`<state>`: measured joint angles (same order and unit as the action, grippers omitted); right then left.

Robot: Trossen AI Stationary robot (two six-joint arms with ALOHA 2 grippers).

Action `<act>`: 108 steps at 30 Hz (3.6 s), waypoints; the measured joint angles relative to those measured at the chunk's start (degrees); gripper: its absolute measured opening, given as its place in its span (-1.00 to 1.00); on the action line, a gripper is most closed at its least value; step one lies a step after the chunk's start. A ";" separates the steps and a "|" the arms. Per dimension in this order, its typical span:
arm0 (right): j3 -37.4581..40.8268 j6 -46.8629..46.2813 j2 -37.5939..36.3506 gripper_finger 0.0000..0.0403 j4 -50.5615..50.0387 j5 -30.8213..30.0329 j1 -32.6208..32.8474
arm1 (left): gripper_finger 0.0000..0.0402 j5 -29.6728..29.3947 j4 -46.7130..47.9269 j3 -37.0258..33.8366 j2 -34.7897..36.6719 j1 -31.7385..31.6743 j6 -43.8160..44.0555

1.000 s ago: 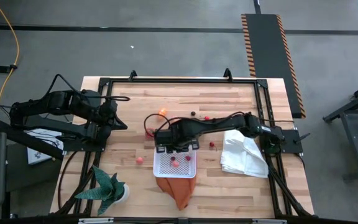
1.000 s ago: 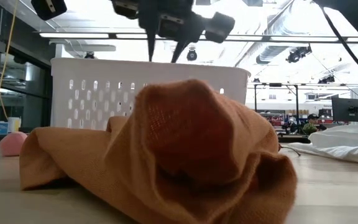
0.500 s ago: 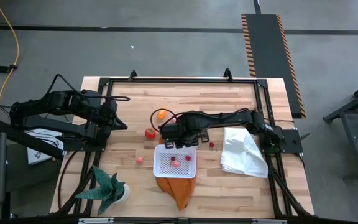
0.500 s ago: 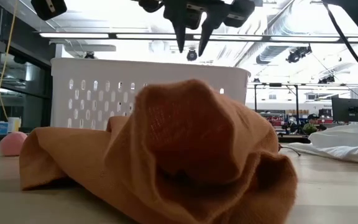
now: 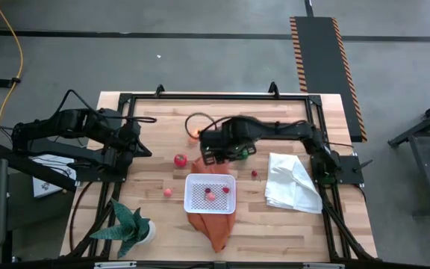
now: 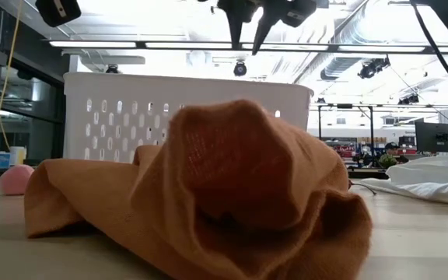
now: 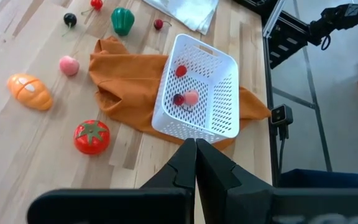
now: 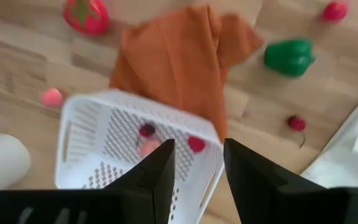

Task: Pick and placing Produce into tupperware
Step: Put the bottom red cherry into the white basket

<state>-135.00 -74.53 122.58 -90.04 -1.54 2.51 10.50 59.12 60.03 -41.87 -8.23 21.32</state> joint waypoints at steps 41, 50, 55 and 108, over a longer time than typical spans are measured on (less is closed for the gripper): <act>57.69 -5.98 -31.64 -0.36 18.20 6.32 -4.03 | -1.00 -1.11 1.01 0.00 0.00 0.00 1.62; 63.36 -7.21 -31.64 -0.36 25.04 7.21 -4.05 | -1.00 -1.11 1.00 0.00 -0.01 -0.01 1.63; 65.58 -8.29 -31.62 -0.36 27.96 7.72 -4.05 | -1.00 -1.12 1.00 0.00 0.00 -0.02 1.62; 70.53 -6.80 -19.66 -0.36 40.27 10.22 -3.62 | -1.00 -2.64 1.06 0.00 -0.01 -0.02 0.81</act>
<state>-64.47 -81.33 102.91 -49.77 8.69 -1.11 7.86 60.18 60.03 -41.87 -8.25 22.13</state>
